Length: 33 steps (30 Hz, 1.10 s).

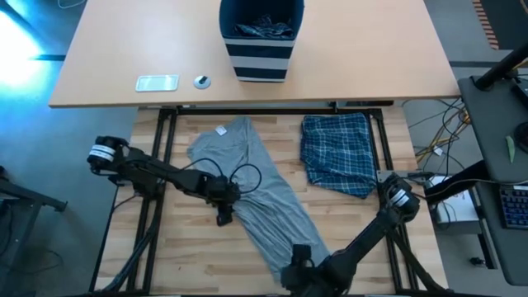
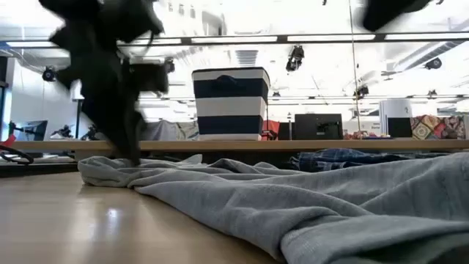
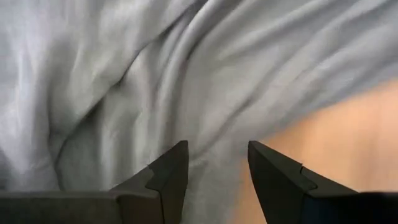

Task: Fold Laundry from Bin
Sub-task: Fold the gray shirt

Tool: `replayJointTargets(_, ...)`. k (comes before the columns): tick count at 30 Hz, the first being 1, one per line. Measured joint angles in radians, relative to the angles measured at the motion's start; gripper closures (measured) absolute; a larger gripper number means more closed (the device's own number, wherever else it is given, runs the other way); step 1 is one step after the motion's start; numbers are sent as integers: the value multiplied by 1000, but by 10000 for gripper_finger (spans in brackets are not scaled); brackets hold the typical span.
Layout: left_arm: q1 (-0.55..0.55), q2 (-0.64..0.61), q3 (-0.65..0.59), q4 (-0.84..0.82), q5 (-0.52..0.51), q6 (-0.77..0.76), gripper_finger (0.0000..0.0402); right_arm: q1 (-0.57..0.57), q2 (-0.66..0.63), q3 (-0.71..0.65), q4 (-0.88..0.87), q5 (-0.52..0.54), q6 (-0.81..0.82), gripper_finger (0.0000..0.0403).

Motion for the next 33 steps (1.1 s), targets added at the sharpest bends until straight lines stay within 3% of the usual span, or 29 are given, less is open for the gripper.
replayJointTargets(4,-13,-60,51,-97,1,15,251,-29,61,-10,119,10,-67,172)
replayJointTargets(12,-44,-131,53,-194,-6,4,251,-32,86,-11,158,-160,-109,189)
replayJointTargets(17,-49,-121,53,-164,-7,-10,251,-36,88,-14,139,-211,-135,251)
replayJointTargets(22,-55,-101,53,-150,-7,-22,251,-45,89,-15,142,-160,-150,372)
replayJointTargets(26,-56,-83,52,-136,-8,-23,251,-61,95,-20,152,-81,-117,390)
replayJointTargets(28,-57,-70,51,-137,-17,-21,251,-69,110,-22,154,-90,-116,393)
replayJointTargets(33,-56,-19,49,-129,-73,9,251,-70,156,-22,195,-285,-132,394)
